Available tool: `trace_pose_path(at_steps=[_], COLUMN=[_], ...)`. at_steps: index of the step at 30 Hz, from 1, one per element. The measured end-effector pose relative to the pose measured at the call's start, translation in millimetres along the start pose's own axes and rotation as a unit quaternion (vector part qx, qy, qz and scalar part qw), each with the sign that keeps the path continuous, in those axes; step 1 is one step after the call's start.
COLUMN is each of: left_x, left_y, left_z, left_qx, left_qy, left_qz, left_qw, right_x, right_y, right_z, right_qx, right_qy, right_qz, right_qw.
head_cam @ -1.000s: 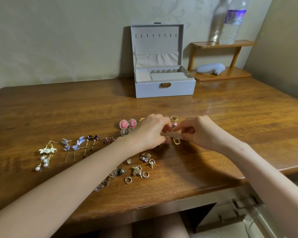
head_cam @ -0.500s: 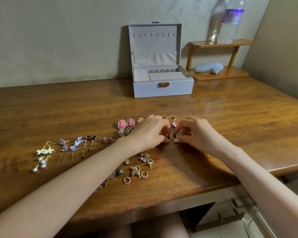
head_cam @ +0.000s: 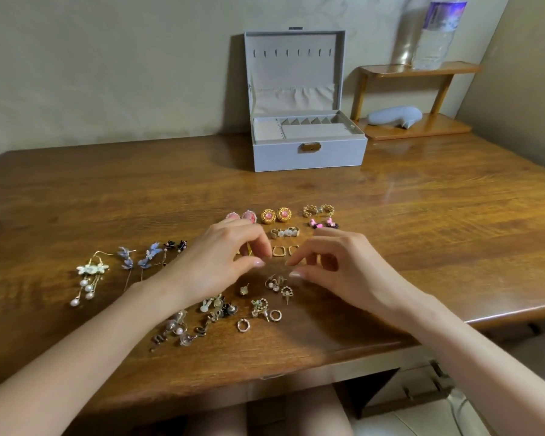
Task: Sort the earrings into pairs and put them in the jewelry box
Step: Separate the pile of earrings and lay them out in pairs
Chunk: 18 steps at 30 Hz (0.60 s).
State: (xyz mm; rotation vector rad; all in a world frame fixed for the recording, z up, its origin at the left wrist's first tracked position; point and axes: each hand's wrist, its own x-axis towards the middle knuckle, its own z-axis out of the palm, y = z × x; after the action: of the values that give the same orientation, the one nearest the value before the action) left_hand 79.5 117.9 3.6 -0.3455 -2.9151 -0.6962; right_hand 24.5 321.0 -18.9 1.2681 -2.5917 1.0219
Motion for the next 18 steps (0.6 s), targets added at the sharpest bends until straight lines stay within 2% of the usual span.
trace_pose_path(at_steps=[5,18], left_x=[-8.7,-25.2], left_y=[-4.1,-14.1], left_z=[0.2,-7.3], left_qx=[0.007,-0.026], left_qy=[-0.005,0.027], left_qz=[0.009,-0.011], left_qw=[1.0,0.999], right_x=[8.1,9.4], right_y=[-6.0,-1.7], right_z=[16.0,15.4], right_qx=[-0.022,0.023], right_qy=[-0.028,0.003], right_qz=[0.001,0.031], right_qw=[0.999,0.999])
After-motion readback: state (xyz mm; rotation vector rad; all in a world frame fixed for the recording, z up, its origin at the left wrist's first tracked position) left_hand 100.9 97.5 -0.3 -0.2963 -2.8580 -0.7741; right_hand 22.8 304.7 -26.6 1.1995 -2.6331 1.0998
